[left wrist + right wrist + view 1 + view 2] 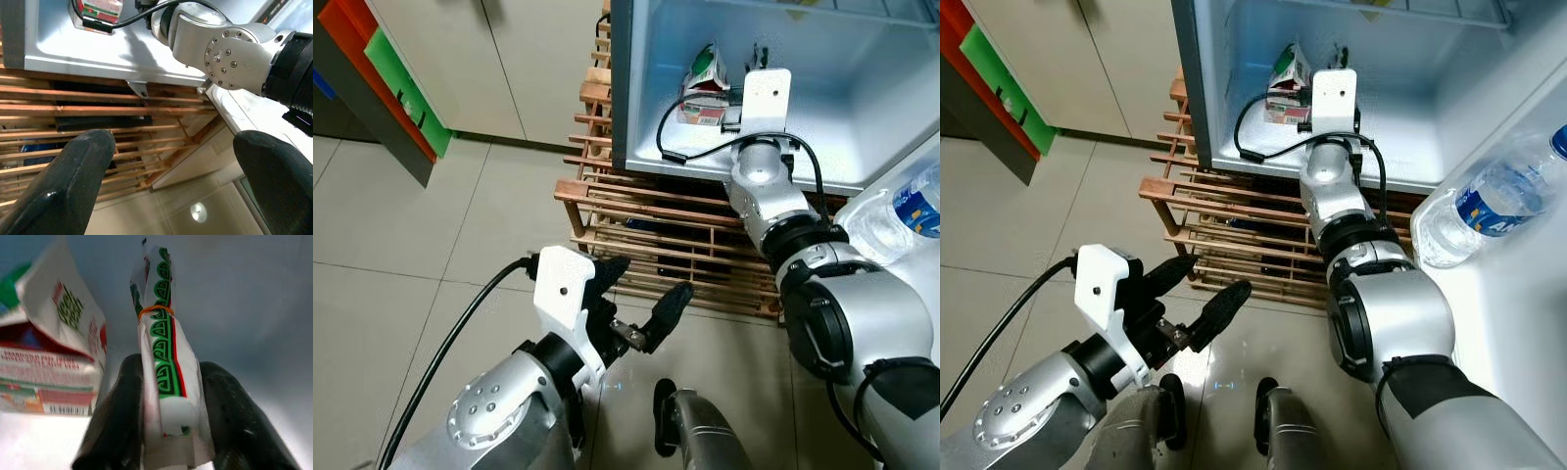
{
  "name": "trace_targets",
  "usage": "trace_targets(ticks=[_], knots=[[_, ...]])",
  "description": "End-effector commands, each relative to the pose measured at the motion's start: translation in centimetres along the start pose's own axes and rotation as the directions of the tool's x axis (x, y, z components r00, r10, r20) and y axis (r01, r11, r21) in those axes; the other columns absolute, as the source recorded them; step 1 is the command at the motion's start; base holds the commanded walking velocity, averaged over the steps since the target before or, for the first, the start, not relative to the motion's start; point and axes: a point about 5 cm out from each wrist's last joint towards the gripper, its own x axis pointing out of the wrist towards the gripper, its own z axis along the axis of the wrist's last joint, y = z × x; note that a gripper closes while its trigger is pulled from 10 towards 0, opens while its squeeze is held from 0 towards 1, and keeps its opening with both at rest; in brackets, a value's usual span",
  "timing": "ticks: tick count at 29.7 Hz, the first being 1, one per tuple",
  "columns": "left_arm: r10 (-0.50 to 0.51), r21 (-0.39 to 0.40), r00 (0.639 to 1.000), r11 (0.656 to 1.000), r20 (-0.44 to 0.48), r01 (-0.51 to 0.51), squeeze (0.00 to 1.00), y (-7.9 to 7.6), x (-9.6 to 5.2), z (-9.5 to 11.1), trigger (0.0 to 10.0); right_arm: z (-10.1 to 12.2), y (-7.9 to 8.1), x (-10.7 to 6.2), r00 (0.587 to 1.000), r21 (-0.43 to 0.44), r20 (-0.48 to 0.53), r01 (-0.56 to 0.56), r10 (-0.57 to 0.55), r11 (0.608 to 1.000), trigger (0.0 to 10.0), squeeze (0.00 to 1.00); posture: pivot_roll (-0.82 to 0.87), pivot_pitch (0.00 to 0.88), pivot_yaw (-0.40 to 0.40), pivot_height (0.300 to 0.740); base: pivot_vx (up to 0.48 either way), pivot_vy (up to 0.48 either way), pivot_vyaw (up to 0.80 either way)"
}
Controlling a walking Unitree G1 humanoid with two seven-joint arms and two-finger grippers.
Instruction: Restocking fridge
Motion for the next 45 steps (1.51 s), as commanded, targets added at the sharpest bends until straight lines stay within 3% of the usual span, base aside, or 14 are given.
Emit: trace_targets(ticks=[1,4,11,20,21,25,27,28,31,32,33,37,40,45], knots=[[-0.002,-0.009,1.0,1.0,0.0,0.002,0.0,-0.2,0.0,-0.1,10.0,0.6,-0.5,0.3,0.999,-0.028,0.031,0.012,-0.011,1.0,10.0,1.0,0.13,0.33,-0.04,0.74,0.0,0.0,0.0],[0.002,-0.007,1.0,1.0,0.002,-0.002,0.0,0.0,0.4,-0.1,10.0,1.2,-0.9,0.6,0.998,-0.073,0.059,0.016,-0.012,0.997,10.0,1.0,0.12,0.324,-0.043,0.74,0.0,0.0,0.0],[0.008,0.001,1.0,1.0,0.011,-0.008,0.0,0.2,0.9,0.0,10.0,1.2,-1.0,0.6,0.998,-0.076,0.059,0.019,-0.015,0.997,10.0,1.0,0.11,0.314,-0.048,0.74,0.0,0.0,0.0],[0.012,0.027,1.0,1.0,0.019,-0.013,0.0,0.6,1.6,0.1,10.0,0.9,-0.3,0.3,1.0,0.015,0.023,-0.002,0.002,1.0,10.0,1.0,0.1,0.297,-0.053,0.74,0.0,0.0,0.0],[0.039,0.034,0.999,0.999,0.026,-0.04,0.0,1.1,1.9,0.2,10.0,1.0,0.2,0.2,0.998,0.039,0.043,-0.042,0.041,0.998,10.0,0.0,0.09,0.274,-0.061,0.74,0.0,0.0,0.0],[0.125,-0.007,0.992,0.992,0.035,-0.125,0.0,2.3,2.2,0.2,10.0,1.1,0.5,-0.2,0.991,0.045,0.104,-0.086,0.081,0.995,10.0,0.0,0.07,0.252,-0.064,0.74,0.0,0.0,0.0],[0.229,-0.114,0.973,0.968,0.036,-0.223,0.0,3.4,2.2,-0.1,10.0,0.7,0.7,-0.8,0.981,0.051,0.161,-0.117,0.108,0.992,10.0,0.0,0.05,0.231,-0.062,0.74,0.0,0.0,0.0],[0.262,-0.126,0.965,0.958,0.027,-0.257,0.0,3.6,2.0,-0.5,10.0,0.5,0.7,-1.4,0.972,0.064,0.205,-0.135,0.119,0.989,10.0,0.0,0.03,0.207,-0.061,0.74,0.0,0.0,0.0],[0.331,-0.119,0.944,0.938,0.022,-0.326,0.0,4.4,2.0,-1.0,10.0,-0.5,0.3,-2.8,0.96,0.097,0.243,-0.164,0.136,0.982,10.0,0.0,0.02,0.178,-0.055,0.74,0.0,0.0,0.0],[0.387,-0.108,0.921,0.918,0.037,-0.381,0.0,5.4,2.2,-1.0,10.0,-1.3,-0.4,-4.0,0.961,0.116,0.245,-0.16,0.128,0.98,10.0,0.0,0.0,0.149,-0.047,0.74,0.0,0.0,0.0],[0.387,-0.108,0.921,0.918,0.037,-0.381,0.0,5.4,2.2,-1.0,10.0,-1.3,-0.4,-4.0,0.961,0.116,0.245,-0.16,0.128,0.98,10.0,0.0,0.0,0.149,-0.047,0.74,0.0,0.0,0.0],[0.45,-0.002,0.886,0.891,0.11,-0.453,0.0,7.6,2.6,0.1,10.0,-2.2,-2.2,-6.9,0.96,0.159,0.265,-0.132,0.086,0.978,10.0,0.0,-0.02,0.079,-0.023,0.74,0.0,0.0,0.0],[0.431,0.069,0.889,0.893,0.154,-0.445,0.0,8.5,3.7,1.1,10.0,-2.5,-3.5,-9.4,0.947,0.185,0.316,-0.122,0.059,0.975,10.0,0.0,-0.04,0.024,0.015,0.74,0.0,0.0,0.0],[0.385,0.184,0.902,0.889,0.195,-0.419,0.0,9.4,5.2,2.1,10.0,-3.1,-5.1,-11.9,0.936,0.173,0.349,-0.099,0.033,0.98,10.0,0.0,-0.08,0.0,0.067,0.74,0.0,0.0,0.0]])
